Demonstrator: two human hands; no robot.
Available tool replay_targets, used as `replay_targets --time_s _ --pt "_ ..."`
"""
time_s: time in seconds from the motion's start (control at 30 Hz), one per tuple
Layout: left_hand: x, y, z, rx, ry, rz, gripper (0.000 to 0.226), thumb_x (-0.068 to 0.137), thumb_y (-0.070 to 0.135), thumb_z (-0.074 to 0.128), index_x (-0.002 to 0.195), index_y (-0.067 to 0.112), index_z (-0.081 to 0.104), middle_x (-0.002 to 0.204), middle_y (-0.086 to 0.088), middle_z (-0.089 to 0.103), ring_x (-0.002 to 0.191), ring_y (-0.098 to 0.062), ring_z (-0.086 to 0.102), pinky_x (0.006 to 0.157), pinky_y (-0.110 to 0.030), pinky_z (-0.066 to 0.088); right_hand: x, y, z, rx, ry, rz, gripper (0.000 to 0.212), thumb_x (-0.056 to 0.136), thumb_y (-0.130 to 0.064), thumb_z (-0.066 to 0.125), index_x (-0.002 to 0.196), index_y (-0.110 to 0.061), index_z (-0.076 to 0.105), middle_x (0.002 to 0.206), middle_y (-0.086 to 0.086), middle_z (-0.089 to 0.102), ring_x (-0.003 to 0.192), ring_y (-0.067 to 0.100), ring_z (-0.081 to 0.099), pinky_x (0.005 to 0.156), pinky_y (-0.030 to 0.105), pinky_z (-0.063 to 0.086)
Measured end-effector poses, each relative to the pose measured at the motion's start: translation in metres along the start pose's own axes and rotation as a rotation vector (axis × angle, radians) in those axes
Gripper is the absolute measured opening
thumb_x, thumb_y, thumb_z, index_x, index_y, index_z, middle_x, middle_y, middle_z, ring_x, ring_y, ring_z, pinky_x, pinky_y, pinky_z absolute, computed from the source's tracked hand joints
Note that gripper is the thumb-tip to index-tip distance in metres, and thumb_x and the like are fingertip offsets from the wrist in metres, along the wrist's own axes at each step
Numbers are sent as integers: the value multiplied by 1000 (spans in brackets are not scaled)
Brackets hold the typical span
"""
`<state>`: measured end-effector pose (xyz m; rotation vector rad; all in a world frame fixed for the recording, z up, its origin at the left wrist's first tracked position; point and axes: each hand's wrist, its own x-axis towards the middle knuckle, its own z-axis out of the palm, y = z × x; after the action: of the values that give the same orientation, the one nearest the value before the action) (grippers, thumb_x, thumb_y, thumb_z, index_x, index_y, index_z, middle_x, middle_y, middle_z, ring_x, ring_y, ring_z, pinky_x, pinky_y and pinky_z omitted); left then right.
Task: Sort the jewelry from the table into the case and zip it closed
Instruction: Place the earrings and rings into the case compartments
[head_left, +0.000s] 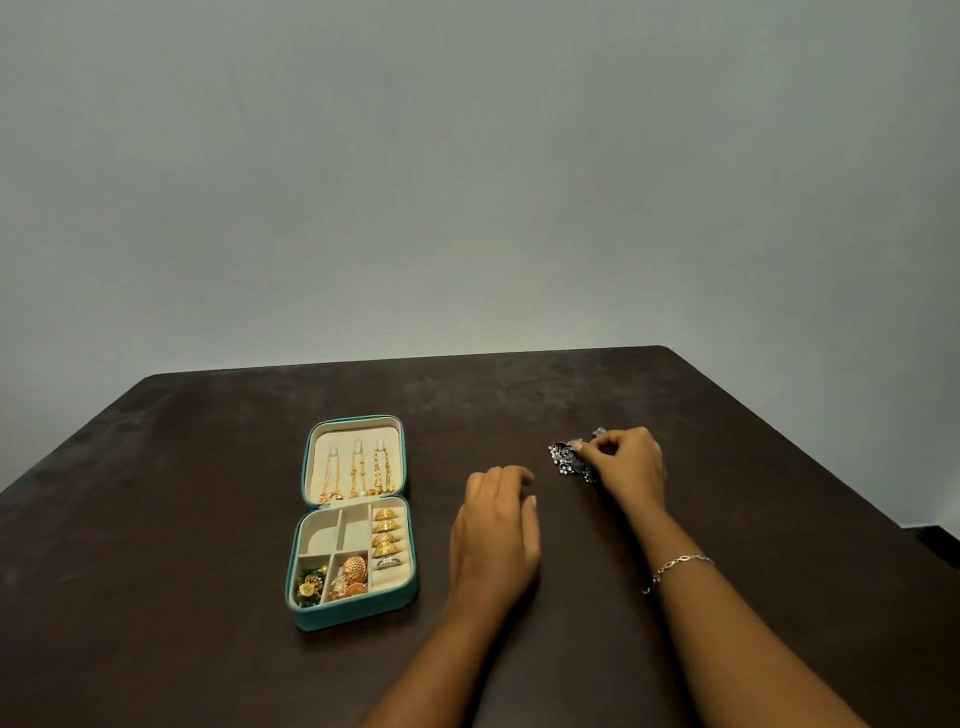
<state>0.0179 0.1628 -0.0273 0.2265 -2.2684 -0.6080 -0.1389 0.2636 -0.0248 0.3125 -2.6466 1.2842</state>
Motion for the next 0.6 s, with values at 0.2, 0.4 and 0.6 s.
replay_targets --time_s 0.2,0.4,0.6 --pt "3 0 4 -104 -7 -103 28 80 26 42 101 16 59 95 5 59 91 -10 49 73 -17 33 7 3 2 23 -22 -38 14 76 -27 71 65 -24 63 99 3 62 99 23 56 72 29 42" --pt "2 -4 3 -194 4 -148 27 80 31 41 95 17 59 90 13 55 87 -5 48 71 -10 34 -2 -10 -10 236 45 -150 12 80 -15 67 70 -20 64 73 -5 66 73 13 62 64 27 46" --pt "3 -1 -1 -220 6 -128 31 82 36 41 102 19 58 96 14 52 89 1 45 74 -7 33 -22 -35 -22 309 -81 -438 8 79 -5 67 74 -11 66 74 -5 66 71 2 59 60 8 42"
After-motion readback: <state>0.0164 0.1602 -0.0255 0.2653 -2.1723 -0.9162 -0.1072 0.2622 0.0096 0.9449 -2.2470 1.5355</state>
